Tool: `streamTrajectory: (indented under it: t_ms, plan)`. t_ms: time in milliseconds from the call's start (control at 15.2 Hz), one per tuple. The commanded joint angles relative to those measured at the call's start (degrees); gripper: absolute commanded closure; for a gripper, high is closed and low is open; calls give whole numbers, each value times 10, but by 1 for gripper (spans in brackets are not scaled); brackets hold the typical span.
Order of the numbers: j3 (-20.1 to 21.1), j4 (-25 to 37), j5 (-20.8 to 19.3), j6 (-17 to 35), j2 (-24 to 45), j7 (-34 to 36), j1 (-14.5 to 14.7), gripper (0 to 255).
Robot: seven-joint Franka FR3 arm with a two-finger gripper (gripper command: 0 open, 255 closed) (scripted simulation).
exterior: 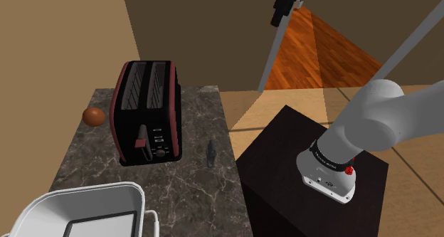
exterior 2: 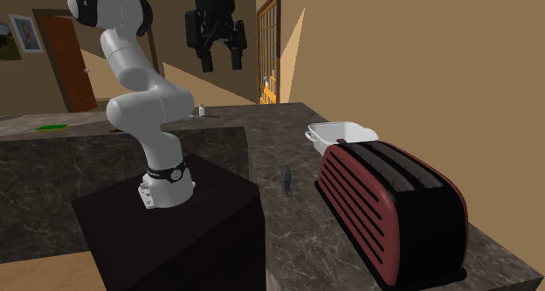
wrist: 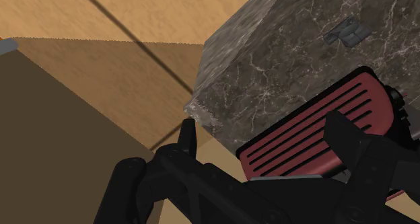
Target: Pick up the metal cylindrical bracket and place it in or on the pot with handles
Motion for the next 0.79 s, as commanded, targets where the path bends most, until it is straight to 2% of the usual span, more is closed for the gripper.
streamTrajectory:
  t_ms: [0, 726]
  plan:
    - [0, 0, 0, 0, 0, 0, 0, 0]
    - [87, -145, 55, 149, 21, 63, 47, 0]
